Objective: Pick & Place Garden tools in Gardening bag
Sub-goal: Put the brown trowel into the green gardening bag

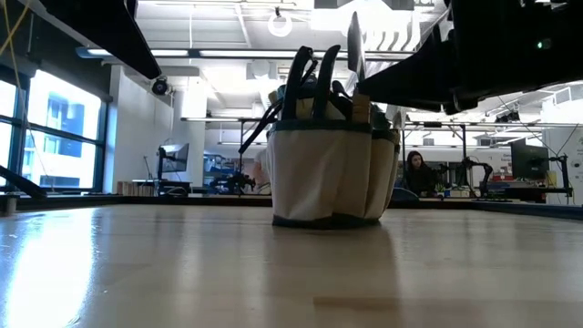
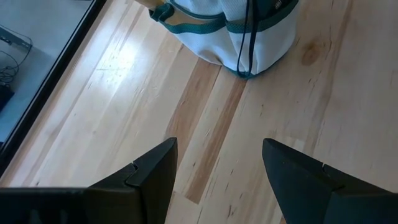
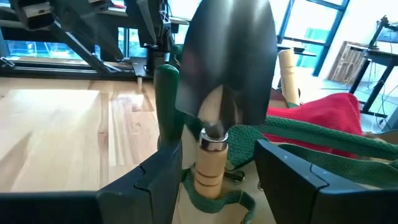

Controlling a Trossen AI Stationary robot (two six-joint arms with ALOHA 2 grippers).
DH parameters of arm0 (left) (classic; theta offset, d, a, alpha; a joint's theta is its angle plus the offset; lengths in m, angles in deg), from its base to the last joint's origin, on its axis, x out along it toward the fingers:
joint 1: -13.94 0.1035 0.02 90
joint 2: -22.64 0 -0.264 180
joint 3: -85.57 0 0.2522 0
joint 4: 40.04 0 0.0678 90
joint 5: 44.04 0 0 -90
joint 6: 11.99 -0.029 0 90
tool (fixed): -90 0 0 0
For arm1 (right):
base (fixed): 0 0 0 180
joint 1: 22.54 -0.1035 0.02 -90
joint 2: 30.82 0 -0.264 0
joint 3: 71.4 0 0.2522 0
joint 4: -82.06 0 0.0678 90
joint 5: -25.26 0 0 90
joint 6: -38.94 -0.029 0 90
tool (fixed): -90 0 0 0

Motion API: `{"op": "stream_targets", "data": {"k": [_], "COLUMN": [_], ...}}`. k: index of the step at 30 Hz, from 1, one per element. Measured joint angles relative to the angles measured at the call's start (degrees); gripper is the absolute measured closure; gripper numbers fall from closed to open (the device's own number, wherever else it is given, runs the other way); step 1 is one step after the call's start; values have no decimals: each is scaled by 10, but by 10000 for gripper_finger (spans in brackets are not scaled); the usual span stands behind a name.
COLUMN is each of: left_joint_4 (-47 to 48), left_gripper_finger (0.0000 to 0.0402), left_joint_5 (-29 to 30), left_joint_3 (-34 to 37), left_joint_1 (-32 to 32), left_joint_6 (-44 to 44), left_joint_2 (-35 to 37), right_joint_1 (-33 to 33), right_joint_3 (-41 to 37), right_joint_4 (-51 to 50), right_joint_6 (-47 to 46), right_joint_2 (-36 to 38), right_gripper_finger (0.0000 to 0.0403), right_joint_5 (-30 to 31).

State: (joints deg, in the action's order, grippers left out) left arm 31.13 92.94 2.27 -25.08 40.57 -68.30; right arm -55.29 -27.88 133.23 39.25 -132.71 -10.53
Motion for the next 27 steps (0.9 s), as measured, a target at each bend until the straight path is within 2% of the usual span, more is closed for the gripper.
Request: {"op": "stream_targets", "data": {"k": [5, 10, 14, 19, 23, 27], "left_joint_4": [-3, -3, -3, -3, -4, -5], "left_gripper_finger": [174, 174, 174, 174, 174, 174], "left_joint_5": [0, 0, 0, 1, 6, 6], "left_joint_3": [0, 0, 0, 0, 0, 0], "left_joint_1": [0, 0, 0, 0, 0, 0], "left_joint_6": [0, 0, 1, 1, -2, -2], "left_joint_2": [0, 0, 0, 0, 0, 0], "right_joint_1": [-7, -39, -68, -88, -82, -62], "right_joint_3": [0, 0, 0, 0, 0, 0], "right_joint_4": [0, 16, 18, 18, 19, 18], "right_joint_6": [7, 90, 135, 160, 164, 189], "right_joint_2": [0, 6, 37, 93, 149, 185], "right_gripper_finger": [210, 210, 210, 215, 259, 346], "right_joint_5": [39, 109, 154, 181, 156, 105]}}
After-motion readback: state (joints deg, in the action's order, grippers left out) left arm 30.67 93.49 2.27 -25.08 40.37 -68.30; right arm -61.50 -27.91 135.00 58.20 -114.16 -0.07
